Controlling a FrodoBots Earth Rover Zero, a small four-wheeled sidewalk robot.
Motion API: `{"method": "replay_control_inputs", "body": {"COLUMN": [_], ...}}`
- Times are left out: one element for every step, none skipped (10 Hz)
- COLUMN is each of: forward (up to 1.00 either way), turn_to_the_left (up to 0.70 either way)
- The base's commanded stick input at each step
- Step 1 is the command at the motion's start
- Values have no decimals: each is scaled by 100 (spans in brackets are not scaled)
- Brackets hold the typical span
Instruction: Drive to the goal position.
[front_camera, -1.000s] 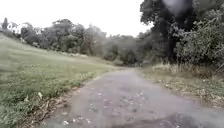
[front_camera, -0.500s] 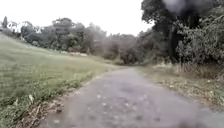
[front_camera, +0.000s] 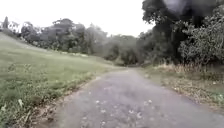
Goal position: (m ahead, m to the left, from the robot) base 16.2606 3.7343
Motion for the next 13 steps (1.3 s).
{"method": "replay_control_inputs", "body": {"forward": [50,50,50,50,50,50,50,50,50,50,50,50,50], "turn_to_the_left": [0,0,0,0,0,0,0,0,0,0,0,0,0]}}
